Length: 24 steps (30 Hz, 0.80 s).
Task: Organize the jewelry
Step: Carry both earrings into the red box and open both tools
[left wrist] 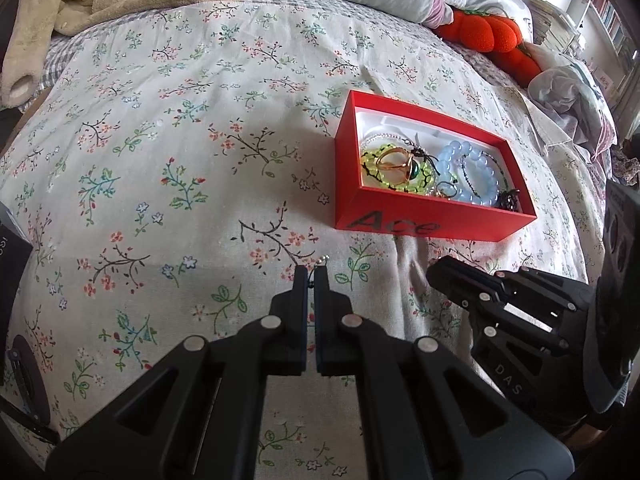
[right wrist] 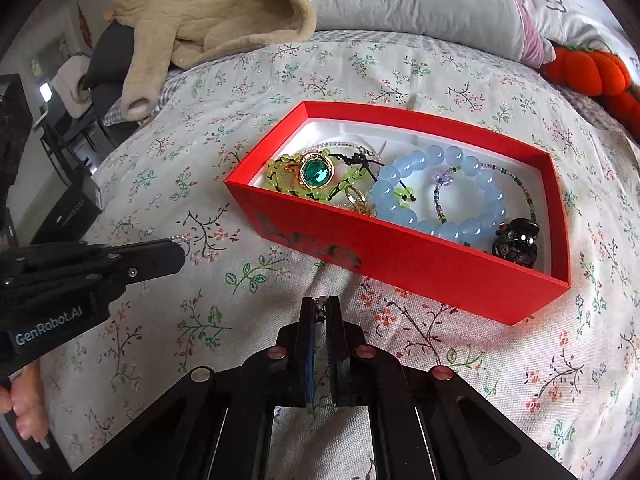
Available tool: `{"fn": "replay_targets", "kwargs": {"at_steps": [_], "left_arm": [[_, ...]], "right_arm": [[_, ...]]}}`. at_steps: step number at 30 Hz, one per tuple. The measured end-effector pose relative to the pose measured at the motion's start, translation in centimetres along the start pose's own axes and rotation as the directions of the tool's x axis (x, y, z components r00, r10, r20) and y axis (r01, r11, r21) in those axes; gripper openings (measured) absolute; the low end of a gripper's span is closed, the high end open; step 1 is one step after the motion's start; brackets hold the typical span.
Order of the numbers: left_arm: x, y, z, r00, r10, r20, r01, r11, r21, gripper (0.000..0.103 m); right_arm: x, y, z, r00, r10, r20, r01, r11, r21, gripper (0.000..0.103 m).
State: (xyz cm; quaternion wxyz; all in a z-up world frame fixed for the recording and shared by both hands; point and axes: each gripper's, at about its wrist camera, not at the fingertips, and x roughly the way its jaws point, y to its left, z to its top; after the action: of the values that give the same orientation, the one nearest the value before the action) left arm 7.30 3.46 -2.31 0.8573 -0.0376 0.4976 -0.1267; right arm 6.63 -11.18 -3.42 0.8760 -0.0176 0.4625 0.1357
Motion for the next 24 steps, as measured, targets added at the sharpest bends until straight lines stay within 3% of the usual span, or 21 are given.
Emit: {"fn": "replay_targets", "kwargs": {"at_steps": [12,24], "left_arm": [[-1.6,-2.8,2.0,0.989,-0.102,0.104,0.1,0.995,0.022,0.003],[0.4,-6.4,4.1,0.974,-0.178,0.143,0.169,0.983,0.075,0.003]], "right_arm": [[-5.9,-3.2,2.2,0.993,0.018,0.113,-0.025,0.998,0.062,0.005],[-6.7,-8.5,3.6,0.991,-0.012,0.132,-0.012,0.983,0.182,0.005]]}}
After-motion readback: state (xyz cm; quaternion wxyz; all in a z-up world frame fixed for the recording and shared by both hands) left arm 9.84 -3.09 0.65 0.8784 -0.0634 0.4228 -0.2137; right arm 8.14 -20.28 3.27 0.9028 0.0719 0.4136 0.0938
